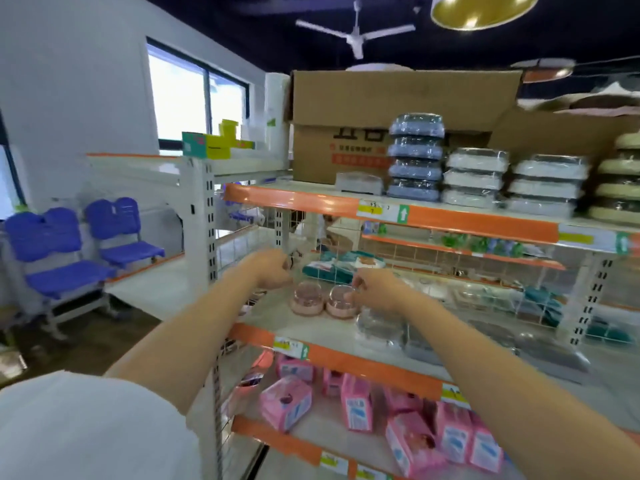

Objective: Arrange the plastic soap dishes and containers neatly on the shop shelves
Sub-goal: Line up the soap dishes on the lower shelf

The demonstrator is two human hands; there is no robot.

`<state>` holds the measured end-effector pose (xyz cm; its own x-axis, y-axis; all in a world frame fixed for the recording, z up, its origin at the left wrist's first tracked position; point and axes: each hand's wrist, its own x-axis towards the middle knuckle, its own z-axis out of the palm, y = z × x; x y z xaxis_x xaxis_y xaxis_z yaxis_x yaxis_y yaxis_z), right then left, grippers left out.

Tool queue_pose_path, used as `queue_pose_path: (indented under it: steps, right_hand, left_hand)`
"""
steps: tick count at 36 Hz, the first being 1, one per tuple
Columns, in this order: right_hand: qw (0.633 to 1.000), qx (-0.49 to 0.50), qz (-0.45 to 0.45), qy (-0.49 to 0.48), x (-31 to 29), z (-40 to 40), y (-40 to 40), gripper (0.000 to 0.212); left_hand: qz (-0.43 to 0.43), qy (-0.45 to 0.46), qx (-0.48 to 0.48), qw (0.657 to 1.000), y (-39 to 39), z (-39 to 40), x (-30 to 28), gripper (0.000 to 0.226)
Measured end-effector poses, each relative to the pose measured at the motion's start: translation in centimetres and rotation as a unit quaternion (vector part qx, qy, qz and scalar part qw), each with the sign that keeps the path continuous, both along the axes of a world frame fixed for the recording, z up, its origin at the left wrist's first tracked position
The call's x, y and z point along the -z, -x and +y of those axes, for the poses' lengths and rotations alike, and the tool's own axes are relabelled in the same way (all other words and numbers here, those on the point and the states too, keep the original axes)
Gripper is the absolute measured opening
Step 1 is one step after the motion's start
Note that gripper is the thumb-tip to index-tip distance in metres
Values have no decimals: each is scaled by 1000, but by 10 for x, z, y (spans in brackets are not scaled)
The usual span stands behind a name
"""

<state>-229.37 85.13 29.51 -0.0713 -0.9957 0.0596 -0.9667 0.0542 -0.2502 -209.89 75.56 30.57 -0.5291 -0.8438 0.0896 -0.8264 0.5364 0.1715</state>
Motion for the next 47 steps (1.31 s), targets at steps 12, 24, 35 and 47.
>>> queue_pose_path:
  steps: [12, 24, 35, 47]
  right_hand:
    - [988, -47, 4, 147, -93, -28, -33, 32]
    - [982, 23, -26, 186, -133, -69, 44, 42]
    - [985, 114, 5, 130, -142, -121, 114, 51]
    - [977, 160, -16, 142, -152, -158, 142, 40]
  left_hand:
    - [153, 122, -46, 980, -39, -10, -77, 21]
    - [148, 161, -39, 975, 20, -58, -122, 29]
    - [92, 141, -23, 985, 81, -120, -132, 17]
    - [75, 85, -25, 993, 127, -184, -141, 41]
